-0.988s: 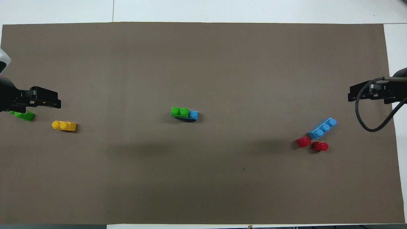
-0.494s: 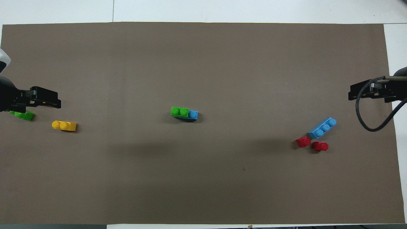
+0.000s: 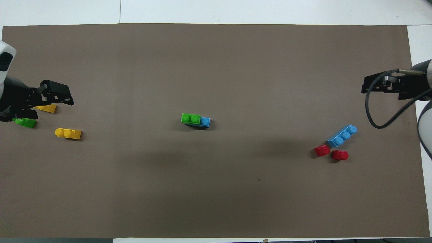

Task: Remove green block with left arm and hold with right
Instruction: 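Move the left gripper and the right gripper toward the green-blue bricks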

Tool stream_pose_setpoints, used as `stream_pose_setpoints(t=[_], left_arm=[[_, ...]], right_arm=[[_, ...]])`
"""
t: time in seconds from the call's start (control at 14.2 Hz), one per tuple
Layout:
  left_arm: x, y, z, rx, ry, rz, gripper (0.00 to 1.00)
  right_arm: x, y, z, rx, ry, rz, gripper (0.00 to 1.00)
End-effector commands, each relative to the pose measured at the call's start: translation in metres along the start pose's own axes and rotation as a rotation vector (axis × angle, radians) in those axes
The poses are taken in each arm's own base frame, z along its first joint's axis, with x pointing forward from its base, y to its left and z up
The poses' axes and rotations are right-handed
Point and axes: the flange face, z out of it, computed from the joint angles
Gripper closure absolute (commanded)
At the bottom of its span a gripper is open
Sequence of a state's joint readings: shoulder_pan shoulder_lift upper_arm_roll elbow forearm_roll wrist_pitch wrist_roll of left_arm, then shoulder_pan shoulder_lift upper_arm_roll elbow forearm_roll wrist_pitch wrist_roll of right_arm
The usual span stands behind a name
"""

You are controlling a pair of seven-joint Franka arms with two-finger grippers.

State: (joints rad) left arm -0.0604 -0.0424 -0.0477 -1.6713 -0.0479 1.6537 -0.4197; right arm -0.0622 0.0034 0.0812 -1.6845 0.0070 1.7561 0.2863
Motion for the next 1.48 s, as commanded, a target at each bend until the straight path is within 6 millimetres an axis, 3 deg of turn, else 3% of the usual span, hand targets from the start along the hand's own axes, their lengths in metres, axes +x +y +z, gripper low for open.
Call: stream_pose_setpoints(t=[0.0, 0.21, 0.35, 0.49, 0.78, 0.99, 1.41], left_arm=[[-0.010, 0.012, 0.004, -0.035, 0.030, -0.150, 0.00], [-0.031, 0.043, 0.020, -0.063, 0.050, -0.382, 0.00], [-0.047, 0.063, 0.030, -0.070, 0.043, -0.535, 0.00], [-0.059, 0.079, 0.037, -0.072, 0.034, -0.632, 0.00], [-0.079, 0.112, 0.055, -0.072, 0.015, -0.854, 0.00], [-0.098, 0.144, 0.086, -0.064, -0.002, -0.982, 0.00], [-0.108, 0.192, 0.143, -0.056, -0.013, -1.142, 0.00]], right_arm=[[-0.001, -0.043, 0.023, 0.023, -0.004, 0.224, 0.00], [-0.012, -0.098, 0.051, 0.030, -0.016, 0.424, 0.00], [-0.026, -0.132, 0.081, 0.099, -0.039, 0.562, 0.00], [-0.034, -0.149, 0.111, 0.183, -0.090, 0.703, 0.00], [-0.052, -0.195, 0.145, 0.247, -0.225, 0.991, 0.00], [-0.064, -0.217, 0.166, 0.249, -0.322, 1.146, 0.00], [-0.073, -0.245, 0.205, 0.247, -0.420, 1.307, 0.00]])
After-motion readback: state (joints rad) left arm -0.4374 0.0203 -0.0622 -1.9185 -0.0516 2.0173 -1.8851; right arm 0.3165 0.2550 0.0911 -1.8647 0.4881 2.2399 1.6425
